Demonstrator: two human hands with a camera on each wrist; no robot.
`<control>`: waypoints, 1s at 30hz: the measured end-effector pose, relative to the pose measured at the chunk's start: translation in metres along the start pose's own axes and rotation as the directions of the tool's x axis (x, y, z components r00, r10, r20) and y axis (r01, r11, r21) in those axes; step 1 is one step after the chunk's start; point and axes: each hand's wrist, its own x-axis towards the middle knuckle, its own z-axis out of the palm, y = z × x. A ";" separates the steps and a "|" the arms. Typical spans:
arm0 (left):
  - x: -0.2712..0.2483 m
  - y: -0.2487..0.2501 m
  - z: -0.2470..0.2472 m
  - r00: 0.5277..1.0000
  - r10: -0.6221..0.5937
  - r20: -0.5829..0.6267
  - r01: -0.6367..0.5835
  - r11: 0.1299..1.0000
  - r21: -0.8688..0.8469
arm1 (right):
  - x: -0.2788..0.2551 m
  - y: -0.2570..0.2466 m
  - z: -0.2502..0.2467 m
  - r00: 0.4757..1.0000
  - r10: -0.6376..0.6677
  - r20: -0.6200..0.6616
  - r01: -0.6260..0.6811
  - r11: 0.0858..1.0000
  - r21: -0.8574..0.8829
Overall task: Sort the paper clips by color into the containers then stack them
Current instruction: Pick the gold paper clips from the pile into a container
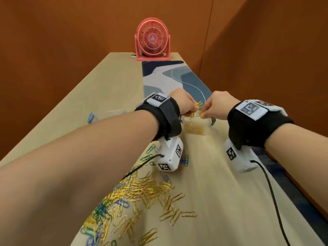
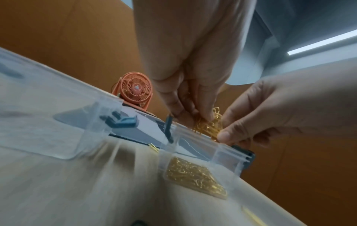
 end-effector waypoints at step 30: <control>-0.151 -0.071 -0.054 0.910 0.137 0.393 -0.345 0.776 0.529 | -0.121 -0.025 0.042 0.923 -0.222 0.315 0.270 0.956 -0.117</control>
